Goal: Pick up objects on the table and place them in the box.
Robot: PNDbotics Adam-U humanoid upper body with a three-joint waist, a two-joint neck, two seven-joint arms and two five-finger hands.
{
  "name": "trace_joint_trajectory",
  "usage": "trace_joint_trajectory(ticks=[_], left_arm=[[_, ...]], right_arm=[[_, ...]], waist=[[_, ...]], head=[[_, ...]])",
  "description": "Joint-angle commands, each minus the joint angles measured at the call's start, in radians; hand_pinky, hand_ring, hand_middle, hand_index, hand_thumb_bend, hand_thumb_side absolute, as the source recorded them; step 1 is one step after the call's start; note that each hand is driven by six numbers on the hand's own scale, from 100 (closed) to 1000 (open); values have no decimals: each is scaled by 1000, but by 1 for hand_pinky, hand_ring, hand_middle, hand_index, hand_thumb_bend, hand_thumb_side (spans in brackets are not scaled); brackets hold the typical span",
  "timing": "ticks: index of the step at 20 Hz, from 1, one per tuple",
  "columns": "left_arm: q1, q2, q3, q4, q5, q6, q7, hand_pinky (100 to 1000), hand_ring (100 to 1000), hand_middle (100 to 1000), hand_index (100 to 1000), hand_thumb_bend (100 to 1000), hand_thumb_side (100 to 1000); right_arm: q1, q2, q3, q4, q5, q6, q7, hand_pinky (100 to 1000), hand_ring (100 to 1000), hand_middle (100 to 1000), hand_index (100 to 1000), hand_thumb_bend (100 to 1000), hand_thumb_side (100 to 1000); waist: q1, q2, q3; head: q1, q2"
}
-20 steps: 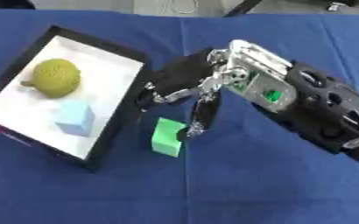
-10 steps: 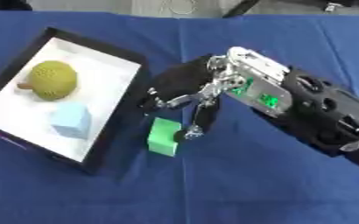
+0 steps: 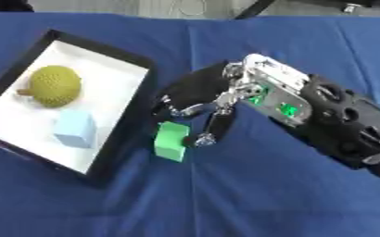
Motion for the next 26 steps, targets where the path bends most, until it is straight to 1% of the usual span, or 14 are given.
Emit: trace_joint_trajectory(ticks=[1,4,7,10,11,14,15,17,19,21,25,26], left_arm=[[-8,23,6,-7,5,-3,1,699,791,846,858,538,592],[-5,24,8,-7,5,-3,3,699,790,845,858,539,592],[-5,25,6,-7,6,-3,2,700,791,845,858,537,594],[-4,24,6,-6,6,-3,1,700,792,844,858,537,593],[-4,25,6,-6,6,-3,1,700,792,844,858,537,592],[-5,26,6,-6,5,-2,0,701,793,844,858,537,592],[-5,26,6,-6,5,-2,0,701,794,844,858,532,599],[-5,27,6,-7,4,-2,0,701,794,844,858,536,591],[-5,28,6,-7,4,-2,-1,701,794,844,858,536,592],[-6,28,5,-7,4,-2,-2,701,794,845,858,535,593],[-6,28,5,-6,6,-2,-1,702,794,844,858,534,593],[-6,28,5,-6,6,-3,-1,702,794,844,858,534,593]], right_arm=[[-13,-22,-2,7,14,-177,168,936,917,851,869,409,100],[-15,-25,-6,-4,4,-180,168,936,917,850,869,408,100],[-18,-30,-23,-33,-14,-166,168,934,916,853,873,422,100],[-26,-36,-61,-98,-38,-139,168,932,919,863,880,443,100],[-28,-38,-69,-120,-44,-131,168,932,921,866,885,466,126],[-37,-43,-100,-173,-63,-105,168,933,924,871,890,490,140],[-40,-45,-105,-185,-68,-99,168,935,927,874,893,488,155],[-48,-52,-110,-200,-76,-95,168,938,929,875,894,520,152],[-54,-56,-109,-207,-82,-97,168,941,933,879,896,533,141],[-59,-60,-97,-204,-80,-110,168,947,938,886,901,557,115],[-60,-64,-66,-179,-43,-163,168,955,944,888,893,549,102],[-59,-62,-59,-171,-32,-175,168,956,946,889,893,566,100]], waist=[[9,0,1],[8,0,-1],[7,0,-3],[7,0,-6],[8,0,-6],[10,0,-6],[10,-1,-6],[10,-2,-6],[9,-3,-6],[7,-3,-5],[6,-2,-3],[6,-2,-2]], head=[[2,-15],[5,-15],[9,-16],[10,-16],[9,-15],[7,-14],[6,-15],[5,-15],[4,-14],[3,-14],[3,-14],[3,-13]])
